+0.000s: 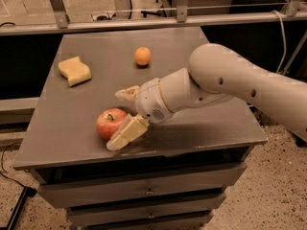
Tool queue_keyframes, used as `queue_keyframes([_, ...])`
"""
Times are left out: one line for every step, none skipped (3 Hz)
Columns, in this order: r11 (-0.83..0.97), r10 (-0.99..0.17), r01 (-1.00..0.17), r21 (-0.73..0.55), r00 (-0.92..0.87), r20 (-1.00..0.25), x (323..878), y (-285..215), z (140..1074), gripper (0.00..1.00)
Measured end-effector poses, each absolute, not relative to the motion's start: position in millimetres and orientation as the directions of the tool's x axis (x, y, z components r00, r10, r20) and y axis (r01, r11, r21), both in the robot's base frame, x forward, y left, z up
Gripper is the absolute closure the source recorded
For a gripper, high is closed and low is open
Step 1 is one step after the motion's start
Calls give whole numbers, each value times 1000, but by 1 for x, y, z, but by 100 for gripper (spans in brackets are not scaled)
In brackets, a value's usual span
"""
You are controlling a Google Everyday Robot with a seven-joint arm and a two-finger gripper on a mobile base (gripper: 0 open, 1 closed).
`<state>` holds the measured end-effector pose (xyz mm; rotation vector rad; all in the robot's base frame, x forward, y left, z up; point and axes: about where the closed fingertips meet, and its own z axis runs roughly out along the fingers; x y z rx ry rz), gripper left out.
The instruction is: Pick apple
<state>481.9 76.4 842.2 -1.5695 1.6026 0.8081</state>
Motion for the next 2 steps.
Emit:
queue_keyframes([48, -513, -998, -41, 11, -858, 480, 85, 839, 40])
queue_keyframes([51, -503, -998, -25, -4, -864, 476, 91, 841, 63])
